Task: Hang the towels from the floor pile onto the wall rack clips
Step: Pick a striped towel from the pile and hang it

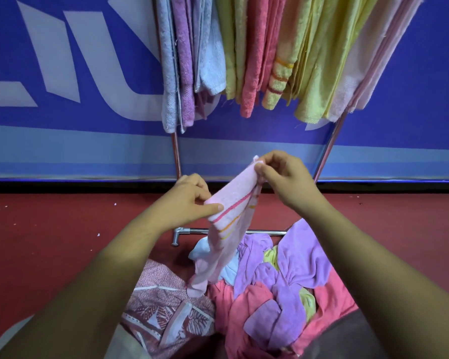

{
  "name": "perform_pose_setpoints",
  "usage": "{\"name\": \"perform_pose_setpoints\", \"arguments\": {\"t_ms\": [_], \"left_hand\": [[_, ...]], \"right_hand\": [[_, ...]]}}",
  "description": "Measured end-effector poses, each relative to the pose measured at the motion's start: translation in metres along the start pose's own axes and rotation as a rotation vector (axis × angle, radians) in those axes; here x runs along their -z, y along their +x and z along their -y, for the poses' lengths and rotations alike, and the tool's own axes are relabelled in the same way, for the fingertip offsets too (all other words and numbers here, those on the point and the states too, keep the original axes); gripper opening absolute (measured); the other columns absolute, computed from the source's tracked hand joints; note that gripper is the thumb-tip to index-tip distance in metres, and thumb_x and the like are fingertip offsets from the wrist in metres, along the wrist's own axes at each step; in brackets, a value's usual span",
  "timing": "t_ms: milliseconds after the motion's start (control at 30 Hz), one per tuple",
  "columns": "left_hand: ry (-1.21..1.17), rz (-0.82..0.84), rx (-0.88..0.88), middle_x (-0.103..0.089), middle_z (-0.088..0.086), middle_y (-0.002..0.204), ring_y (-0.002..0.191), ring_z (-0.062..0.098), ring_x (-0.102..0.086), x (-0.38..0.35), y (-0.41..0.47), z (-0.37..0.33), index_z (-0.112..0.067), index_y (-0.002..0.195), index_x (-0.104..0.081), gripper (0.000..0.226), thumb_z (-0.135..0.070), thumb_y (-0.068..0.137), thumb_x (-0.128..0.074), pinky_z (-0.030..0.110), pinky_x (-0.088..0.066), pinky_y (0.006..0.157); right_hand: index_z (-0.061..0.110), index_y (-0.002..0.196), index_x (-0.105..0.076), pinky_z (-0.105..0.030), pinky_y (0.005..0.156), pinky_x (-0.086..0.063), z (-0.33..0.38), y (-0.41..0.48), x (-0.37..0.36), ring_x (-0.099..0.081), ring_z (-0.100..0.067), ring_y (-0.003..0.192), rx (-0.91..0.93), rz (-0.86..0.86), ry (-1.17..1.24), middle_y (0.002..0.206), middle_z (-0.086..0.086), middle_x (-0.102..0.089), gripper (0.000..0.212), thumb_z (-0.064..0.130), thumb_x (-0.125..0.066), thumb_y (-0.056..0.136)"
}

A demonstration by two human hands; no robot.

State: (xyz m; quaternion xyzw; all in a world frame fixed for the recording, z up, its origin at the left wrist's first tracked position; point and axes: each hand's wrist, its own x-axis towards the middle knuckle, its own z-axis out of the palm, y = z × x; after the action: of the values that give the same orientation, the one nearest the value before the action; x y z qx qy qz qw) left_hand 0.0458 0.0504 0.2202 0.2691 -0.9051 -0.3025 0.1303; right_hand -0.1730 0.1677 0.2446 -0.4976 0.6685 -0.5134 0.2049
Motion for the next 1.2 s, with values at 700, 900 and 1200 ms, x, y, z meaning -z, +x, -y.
{"name": "perform_pose_setpoints", "arguments": {"t_ms": [700,900,1200], "left_hand": [[-0.672,-0.351,-0.070,-0.055,0.005,0.068,0.062,0.013,-0.055,0.159,0.006,-0.137,-0.016,0.069,-0.054,0.025,-0.025,0.083,-0.073,0.030,-0.055,0.066],[-0.256,-0.394,0.041,-0.072,0.024,0.089,0.072,0.020,-0.066,0.183,0.005,-0.151,-0.008,0.076,-0.064,0.020,-0.022,0.085,-0.076,0.042,-0.059,0.083],[-0.146,-0.479,0.023,-0.070,0.004,0.071,0.064,0.015,-0.070,0.189,-0.001,-0.170,-0.007,0.075,-0.061,0.028,-0.027,0.082,-0.079,0.039,-0.062,0.072]], "right_hand": [[0.013,0.071,-0.066,-0.028,0.057,-0.039,0.163,0.032,0.075,-0.051,-0.018,0.062,0.087,-0.180,0.465,0.070,-0.009,-0.056,0.020,0.009,-0.059,0.090],[0.006,0.087,-0.062,-0.036,0.066,-0.040,0.176,0.031,0.086,-0.053,-0.021,0.065,0.018,-0.210,0.281,0.076,-0.011,-0.055,0.008,0.012,-0.061,0.091],[-0.008,0.096,-0.061,-0.048,0.067,-0.049,0.188,0.012,0.102,-0.054,-0.026,0.068,0.147,-0.280,0.124,0.076,-0.014,-0.058,0.021,0.013,-0.061,0.098]]}}
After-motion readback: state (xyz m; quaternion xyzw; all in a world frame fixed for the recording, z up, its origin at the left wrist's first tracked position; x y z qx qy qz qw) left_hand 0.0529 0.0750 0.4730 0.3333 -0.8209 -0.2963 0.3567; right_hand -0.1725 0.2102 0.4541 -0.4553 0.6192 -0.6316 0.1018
